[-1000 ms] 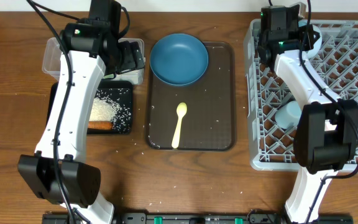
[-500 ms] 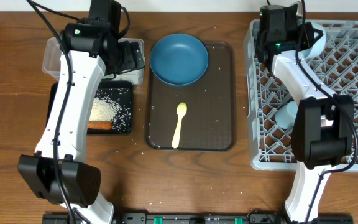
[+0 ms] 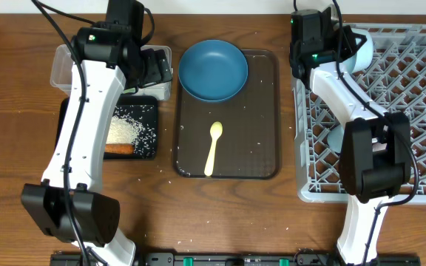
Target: Sort waste into correct bins and load items into the dishwasher rack
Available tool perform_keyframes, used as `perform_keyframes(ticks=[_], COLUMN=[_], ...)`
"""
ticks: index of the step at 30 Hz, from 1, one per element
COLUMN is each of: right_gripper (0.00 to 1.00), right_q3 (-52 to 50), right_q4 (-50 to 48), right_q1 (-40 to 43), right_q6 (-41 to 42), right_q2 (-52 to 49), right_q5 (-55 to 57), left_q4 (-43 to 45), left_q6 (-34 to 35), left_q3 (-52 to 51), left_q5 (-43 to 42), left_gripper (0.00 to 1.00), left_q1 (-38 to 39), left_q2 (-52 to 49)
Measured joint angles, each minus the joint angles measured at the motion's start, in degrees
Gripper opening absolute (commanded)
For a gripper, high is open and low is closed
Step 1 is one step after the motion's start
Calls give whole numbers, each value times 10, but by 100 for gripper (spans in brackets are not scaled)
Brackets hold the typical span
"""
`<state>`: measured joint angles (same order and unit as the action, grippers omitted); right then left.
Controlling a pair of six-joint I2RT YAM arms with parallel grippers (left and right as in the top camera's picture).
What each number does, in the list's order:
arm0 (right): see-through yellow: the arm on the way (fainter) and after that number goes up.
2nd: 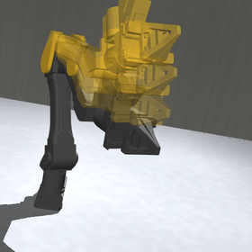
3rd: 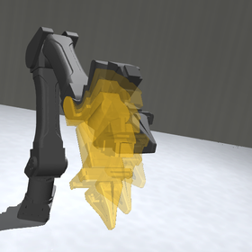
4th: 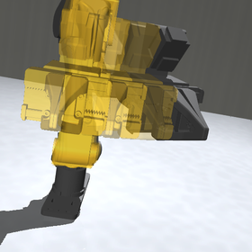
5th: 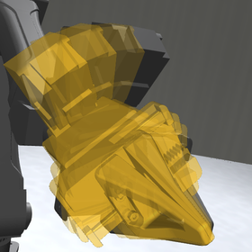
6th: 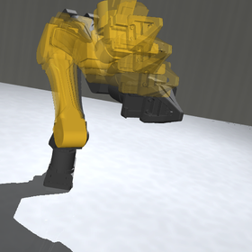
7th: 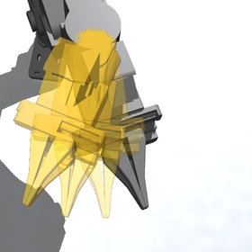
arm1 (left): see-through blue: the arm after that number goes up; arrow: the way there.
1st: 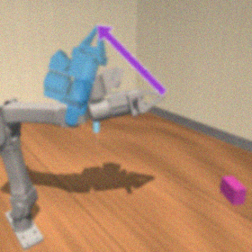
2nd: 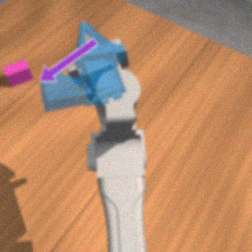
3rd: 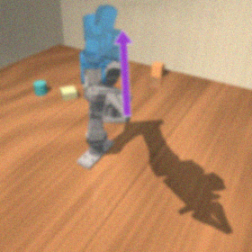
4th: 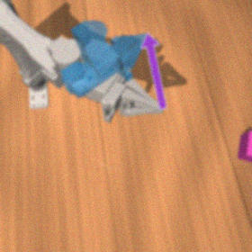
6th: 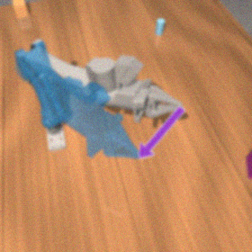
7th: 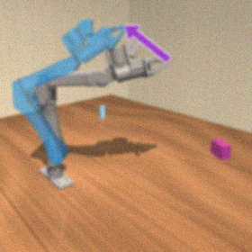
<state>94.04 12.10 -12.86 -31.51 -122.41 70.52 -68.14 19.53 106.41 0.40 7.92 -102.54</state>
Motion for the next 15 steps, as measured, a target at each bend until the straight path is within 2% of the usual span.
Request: perform_keyframes(ticks=[1,10,12,15], right_gripper=[40,84,86,84], right_q3=[0,-1,-1,-2], right_q4=[0,-17,-27,-49], right_q1=[-2,-45,-54,-67], right_q6=[2,4,10,22], right_q2=[0,0,0,1], right_q5=[-3,-22,-23,-26], left_q4=[0,0,0,0], left_q6=[0,0,0,0], left_q3=[0,0,0,0], left_q5=[0,0,0,0], left_gripper=[96,96,96,96], left_q1=[0,0,0,0], left_q2=[0,0,0,0])
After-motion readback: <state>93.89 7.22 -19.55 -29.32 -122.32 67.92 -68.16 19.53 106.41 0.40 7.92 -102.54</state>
